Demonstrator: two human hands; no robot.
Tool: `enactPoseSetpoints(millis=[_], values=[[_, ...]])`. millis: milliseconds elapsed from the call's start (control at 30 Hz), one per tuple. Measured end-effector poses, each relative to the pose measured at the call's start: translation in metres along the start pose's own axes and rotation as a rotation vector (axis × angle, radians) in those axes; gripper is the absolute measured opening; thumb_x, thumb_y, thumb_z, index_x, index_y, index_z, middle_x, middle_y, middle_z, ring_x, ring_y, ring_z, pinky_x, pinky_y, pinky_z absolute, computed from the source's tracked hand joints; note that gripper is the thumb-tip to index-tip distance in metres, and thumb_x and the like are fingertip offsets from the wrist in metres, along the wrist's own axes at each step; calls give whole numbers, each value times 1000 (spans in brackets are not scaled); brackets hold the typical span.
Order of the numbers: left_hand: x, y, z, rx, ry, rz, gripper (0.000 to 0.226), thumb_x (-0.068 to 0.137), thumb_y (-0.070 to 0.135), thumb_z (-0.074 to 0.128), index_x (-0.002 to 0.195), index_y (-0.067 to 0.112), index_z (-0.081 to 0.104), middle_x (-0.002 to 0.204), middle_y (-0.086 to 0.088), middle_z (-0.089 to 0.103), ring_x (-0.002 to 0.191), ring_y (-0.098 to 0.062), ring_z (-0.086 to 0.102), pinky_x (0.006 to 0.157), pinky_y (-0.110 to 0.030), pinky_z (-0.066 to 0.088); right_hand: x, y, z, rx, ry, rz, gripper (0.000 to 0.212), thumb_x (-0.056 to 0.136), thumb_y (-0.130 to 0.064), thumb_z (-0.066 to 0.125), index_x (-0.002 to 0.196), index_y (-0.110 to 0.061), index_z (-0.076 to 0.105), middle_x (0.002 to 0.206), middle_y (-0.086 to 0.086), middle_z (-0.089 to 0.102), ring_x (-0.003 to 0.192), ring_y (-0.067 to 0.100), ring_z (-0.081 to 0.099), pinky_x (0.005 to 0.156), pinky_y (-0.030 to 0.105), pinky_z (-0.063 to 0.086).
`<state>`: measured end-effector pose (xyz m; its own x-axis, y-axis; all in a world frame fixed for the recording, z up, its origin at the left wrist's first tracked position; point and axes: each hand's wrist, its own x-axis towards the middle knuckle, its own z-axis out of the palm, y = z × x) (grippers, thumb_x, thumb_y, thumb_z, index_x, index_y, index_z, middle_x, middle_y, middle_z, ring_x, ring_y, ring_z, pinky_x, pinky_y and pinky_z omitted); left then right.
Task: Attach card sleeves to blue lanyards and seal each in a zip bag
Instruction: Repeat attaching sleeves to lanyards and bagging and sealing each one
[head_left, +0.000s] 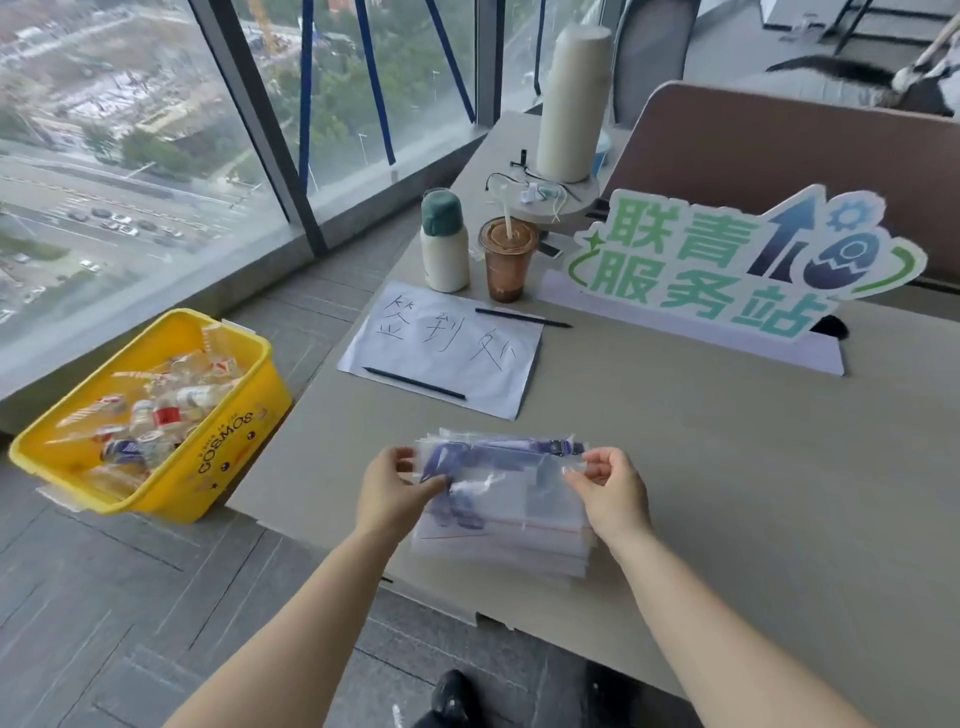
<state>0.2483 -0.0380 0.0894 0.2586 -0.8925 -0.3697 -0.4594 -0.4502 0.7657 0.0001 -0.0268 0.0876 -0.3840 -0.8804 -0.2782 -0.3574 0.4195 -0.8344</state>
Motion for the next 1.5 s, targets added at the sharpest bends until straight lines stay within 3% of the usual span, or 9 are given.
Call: enactPoseSetpoints(millis=[233, 333, 500, 733, 967, 1067, 1233, 1400, 1500], values=[[11, -14, 4, -5, -234, -226, 75, 73, 51, 74, 125, 3, 50, 121, -16, 57, 105, -26, 57, 87, -38, 47, 13, 16, 5, -19, -117, 304, 64, 78, -40, 72, 123, -6, 42, 114, 4, 52, 105, 23, 52, 86, 29, 41], [11, -10, 5, -18, -351, -256, 71, 60, 65, 74, 107, 13, 60, 97, -7, 64, 78, -17, 56, 65, -29, 44, 21, 22, 7, 53, -245, 343, 56, 79, -44, 70, 118, -9, 48, 112, 1, 57, 105, 21, 57, 87, 31, 44], [11, 9, 11, 28, -365, -275, 53, 70, 58, 73, 95, 13, 59, 81, 3, 55, 78, -12, 51, 70, -25, 39, 26, 21, 16, 184, -406, 320, 26, 89, -32, 61, 104, -11, 65, 101, 2, 70, 99, 21, 64, 85, 32, 49], [1, 21, 16, 17, -317, -304, 50, 72, 55, 73, 99, 16, 59, 94, 0, 62, 88, -13, 56, 78, -25, 41, 36, 10, 11, 256, -495, 294, 13, 93, -19, 56, 101, -9, 61, 93, 4, 69, 83, 16, 64, 66, 26, 48], [32, 58, -22, -79, -286, -173, 51, 65, 56, 77, 94, 16, 67, 86, -5, 70, 76, -16, 61, 65, -22, 44, 61, -37, 21, 288, -467, 209, 18, 90, -24, 61, 105, -14, 58, 105, 2, 66, 101, 19, 61, 93, 35, 47], [72, 87, -47, -83, -241, -105, 39, 71, 49, 77, 90, 17, 63, 80, -1, 65, 71, -12, 57, 61, -20, 42, 86, -75, 40, 286, -426, 145, 43, 85, -37, 65, 120, -14, 55, 121, 1, 61, 114, 21, 56, 105, 42, 41], [154, 119, -70, -46, -236, -23, 53, 64, 54, 80, 98, 18, 62, 96, -4, 69, 86, -17, 64, 80, -28, 50, 127, -123, 81, 323, -285, 119, 41, 88, -33, 62, 121, -12, 54, 125, 7, 60, 115, 24, 55, 104, 42, 41], [222, 123, -64, 2, -281, -9, 64, 58, 58, 79, 101, 16, 60, 96, -4, 69, 87, -16, 64, 75, -27, 49, 164, -135, 115, 274, -183, 197, 62, 94, -32, 52, 143, -3, 28, 147, 12, 35, 133, 28, 35, 106, 35, 29], [241, 114, -54, 51, -300, -26, 34, 74, 38, 77, 90, 17, 54, 85, -1, 59, 74, -11, 55, 66, -25, 43, 176, -129, 127, 135, -184, 257, 56, 96, -29, 50, 139, 0, 32, 138, 15, 44, 127, 31, 42, 100, 34, 35]])
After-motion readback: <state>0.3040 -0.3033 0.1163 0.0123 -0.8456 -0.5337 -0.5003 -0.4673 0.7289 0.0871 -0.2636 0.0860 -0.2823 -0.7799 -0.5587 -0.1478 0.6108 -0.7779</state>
